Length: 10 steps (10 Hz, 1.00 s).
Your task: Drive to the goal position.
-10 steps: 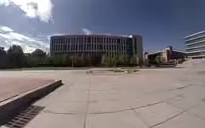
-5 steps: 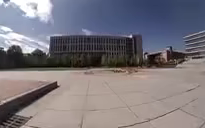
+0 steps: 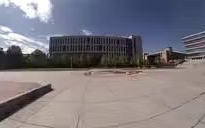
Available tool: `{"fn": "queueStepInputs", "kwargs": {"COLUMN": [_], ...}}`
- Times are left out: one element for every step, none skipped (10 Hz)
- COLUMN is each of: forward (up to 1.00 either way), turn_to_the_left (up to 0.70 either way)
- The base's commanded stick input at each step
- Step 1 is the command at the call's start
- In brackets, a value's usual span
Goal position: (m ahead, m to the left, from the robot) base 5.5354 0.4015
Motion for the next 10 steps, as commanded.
{"fn": "queueStepInputs", "kwargs": {"forward": [0.70,0.70,0.70,0.70,0.70,0.70,0.70,0.70,0.70,0.70], "turn_to_the_left": [0.02,0.02,0.02,0.02,0.02,0.02,0.02,0.02,0.02,0.02]}}
